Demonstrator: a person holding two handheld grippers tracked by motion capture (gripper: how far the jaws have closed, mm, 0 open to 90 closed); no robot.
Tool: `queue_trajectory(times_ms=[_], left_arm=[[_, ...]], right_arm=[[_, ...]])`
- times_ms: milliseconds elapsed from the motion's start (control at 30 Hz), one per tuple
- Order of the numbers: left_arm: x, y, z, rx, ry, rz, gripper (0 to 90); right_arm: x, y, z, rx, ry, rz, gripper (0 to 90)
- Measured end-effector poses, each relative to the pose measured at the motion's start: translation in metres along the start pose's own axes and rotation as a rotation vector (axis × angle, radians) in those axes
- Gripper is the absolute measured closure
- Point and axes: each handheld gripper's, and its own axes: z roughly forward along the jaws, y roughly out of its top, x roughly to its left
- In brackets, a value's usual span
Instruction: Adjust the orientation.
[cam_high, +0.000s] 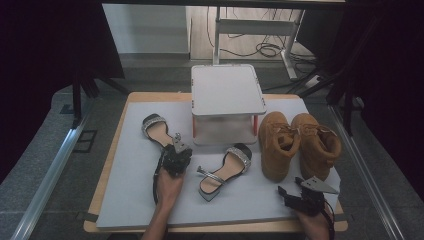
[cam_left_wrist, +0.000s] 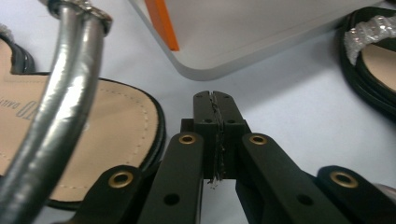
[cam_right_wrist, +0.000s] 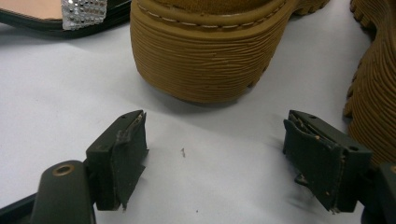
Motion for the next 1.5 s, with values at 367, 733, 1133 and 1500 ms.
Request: queue_trajectory(times_ms=[367, 733, 1133, 1500], left_arm=[[0.003, -0.002, -0.001, 0.018, 0.022, 0.017, 89.4], [0.007, -0.010, -0.012, 0.023, 0.030, 0.015, 89.5], [0.020, -0.024, -0.031, 0.026, 0.046, 0.012, 89.4], [0.035, -0.037, -0.047, 0.029, 0.067, -0.009, 89.3]], right_arm=[[0.000, 0.000, 0.000, 0.000, 0.000, -0.001, 21.3], [0.000, 0.000, 0.000, 0.000, 0.000, 0.000, 21.3], [0.000, 0.000, 0.000, 0.000, 0.000, 0.000, 21.3], [0.000, 0.000, 0.000, 0.000, -0.001, 0.000, 21.3]])
